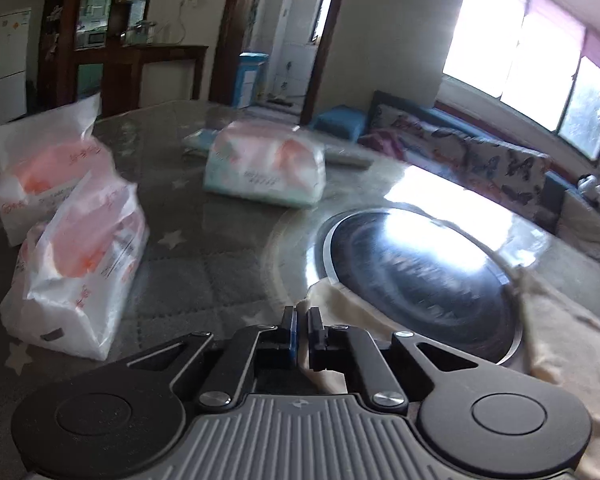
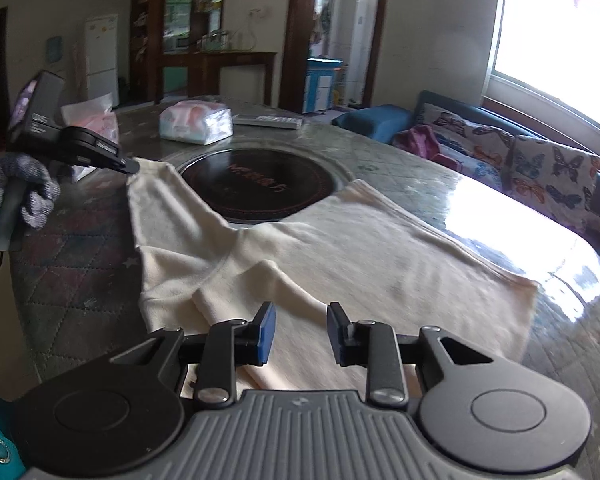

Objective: Fold clothes

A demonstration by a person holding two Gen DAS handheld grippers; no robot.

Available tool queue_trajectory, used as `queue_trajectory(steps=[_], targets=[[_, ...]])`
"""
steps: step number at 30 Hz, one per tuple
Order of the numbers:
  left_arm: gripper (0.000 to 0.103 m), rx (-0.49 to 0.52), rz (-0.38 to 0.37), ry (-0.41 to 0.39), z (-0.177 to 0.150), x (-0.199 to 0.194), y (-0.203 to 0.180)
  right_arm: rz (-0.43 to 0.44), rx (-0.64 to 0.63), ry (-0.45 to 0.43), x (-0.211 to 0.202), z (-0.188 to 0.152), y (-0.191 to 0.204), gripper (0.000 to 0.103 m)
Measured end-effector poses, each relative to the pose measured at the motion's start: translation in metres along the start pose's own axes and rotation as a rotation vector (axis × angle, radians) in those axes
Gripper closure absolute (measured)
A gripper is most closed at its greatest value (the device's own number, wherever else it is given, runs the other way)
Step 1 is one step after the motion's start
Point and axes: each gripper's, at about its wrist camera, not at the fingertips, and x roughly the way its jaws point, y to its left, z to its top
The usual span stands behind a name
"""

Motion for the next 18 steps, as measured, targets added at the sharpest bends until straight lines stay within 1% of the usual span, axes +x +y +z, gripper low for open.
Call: queue_trajectory(steps=[4, 7, 10, 15, 16, 18], targets=[[0.098, 0.066, -0.17, -0.062, 0.016, -0.034, -0.043, -0.032, 0.05, -0.016, -0.01, -0.009, -0.012, 0.075], [0.098, 0.107, -0.328, -0.082, 0.025, -0.055, -0.084, -0.069, 0.105, -0.035, -0.021, -0.018, -0.024, 0.075], [0.098, 0.166, -0.477, -0.09, 0.028, -0.073, -0.131, -0.112, 0.171, -0.057, -0.035, -0.032, -0.038, 0.075], [0.098, 0.269, -0.683, -0.064, 0.004, -0.091, -0.205, -0.169, 0.252, -0.064, -0.054, -0.054, -0.057, 0.075], [0.098, 0.288, -0.718, -0.053, -0.002, -0.092, -0.219, -0.177, 0.265, -0.064, -0.056, -0.058, -0.06, 0.075], [0.098, 0.313, -0.776, -0.002, -0.02, -0.089, -0.24, -0.188, 0.287, -0.062, -0.059, -0.063, -0.064, 0.075]])
